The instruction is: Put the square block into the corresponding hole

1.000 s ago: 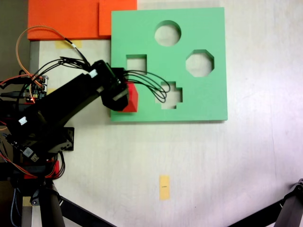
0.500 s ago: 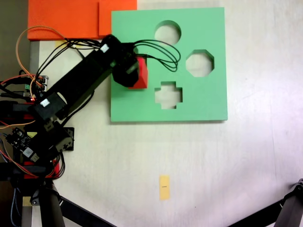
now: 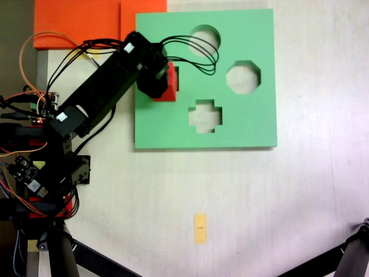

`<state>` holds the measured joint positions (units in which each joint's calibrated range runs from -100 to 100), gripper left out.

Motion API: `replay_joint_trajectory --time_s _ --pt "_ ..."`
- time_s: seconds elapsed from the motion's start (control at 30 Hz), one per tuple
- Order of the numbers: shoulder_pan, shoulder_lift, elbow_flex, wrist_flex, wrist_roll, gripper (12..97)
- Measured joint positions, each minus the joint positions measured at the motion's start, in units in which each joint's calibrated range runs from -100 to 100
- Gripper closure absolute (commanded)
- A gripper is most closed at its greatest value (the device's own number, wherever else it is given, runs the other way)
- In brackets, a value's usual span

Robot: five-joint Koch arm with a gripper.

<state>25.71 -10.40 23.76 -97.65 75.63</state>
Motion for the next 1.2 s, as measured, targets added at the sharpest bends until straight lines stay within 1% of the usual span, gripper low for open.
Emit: replay_joint_trajectory --time_s 0.4,1.07,1.1,1.17,1.2 --pt "1.6 8.1 6.4 -0.1 0.8 76.2" --pt "1.7 17.8 7.9 -0.4 1.1 75.6" --pt "1.7 18.3 8.2 -0.8 1.1 73.0" --pt "1.7 18.7 8.3 -1.1 1.1 61.1" --pt "1.7 19.0 8.3 -1.1 1.1 56.7"
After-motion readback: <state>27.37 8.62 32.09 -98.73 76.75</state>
